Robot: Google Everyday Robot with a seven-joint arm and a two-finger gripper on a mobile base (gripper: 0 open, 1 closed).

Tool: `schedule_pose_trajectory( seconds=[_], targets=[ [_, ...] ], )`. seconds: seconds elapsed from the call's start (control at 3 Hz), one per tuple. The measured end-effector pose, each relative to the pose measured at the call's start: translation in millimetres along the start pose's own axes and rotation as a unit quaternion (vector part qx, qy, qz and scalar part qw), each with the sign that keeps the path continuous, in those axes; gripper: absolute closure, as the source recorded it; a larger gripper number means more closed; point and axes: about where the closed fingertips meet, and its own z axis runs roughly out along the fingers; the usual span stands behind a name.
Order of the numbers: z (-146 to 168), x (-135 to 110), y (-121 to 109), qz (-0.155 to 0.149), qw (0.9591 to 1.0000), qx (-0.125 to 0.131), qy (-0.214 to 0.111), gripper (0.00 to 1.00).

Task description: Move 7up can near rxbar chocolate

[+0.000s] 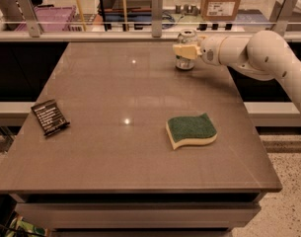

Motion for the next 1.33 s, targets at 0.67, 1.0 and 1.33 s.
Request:
schedule_pose_trajectory(
  seconds=[0.67, 1.0, 1.33],
  targets=[
    [5, -7, 11, -0.003, 0.9998, -0.011, 0.014, 1.0],
    [7, -19, 30, -0.011, 0.9995, -0.02, 0.021, 1.0],
    [10, -32, 54, -0.02, 0.9992, -0.029, 0.021, 1.0]
  ],
)
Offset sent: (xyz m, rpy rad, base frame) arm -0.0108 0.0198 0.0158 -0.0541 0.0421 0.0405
